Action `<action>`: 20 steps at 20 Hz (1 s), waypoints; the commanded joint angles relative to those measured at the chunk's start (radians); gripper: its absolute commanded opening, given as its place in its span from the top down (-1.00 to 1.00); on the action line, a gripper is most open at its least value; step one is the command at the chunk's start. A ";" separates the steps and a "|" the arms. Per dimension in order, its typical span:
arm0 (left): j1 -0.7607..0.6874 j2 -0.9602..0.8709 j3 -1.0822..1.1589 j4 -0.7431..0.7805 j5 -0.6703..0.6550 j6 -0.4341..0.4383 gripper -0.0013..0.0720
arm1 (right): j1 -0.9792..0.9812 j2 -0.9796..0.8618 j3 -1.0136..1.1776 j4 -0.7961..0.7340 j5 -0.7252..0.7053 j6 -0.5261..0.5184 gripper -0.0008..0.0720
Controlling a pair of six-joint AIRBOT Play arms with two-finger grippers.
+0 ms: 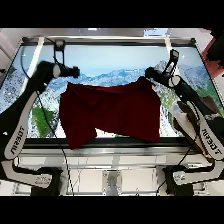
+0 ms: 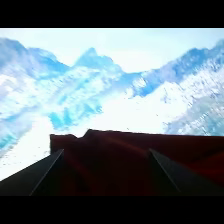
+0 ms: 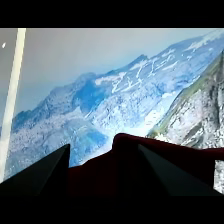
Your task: Fold the shirts.
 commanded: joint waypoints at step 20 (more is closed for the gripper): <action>0.863 0.510 -1.036 -1.071 -0.234 0.484 -0.55 | -0.405 0.616 -0.314 -0.166 0.925 -0.008 -0.35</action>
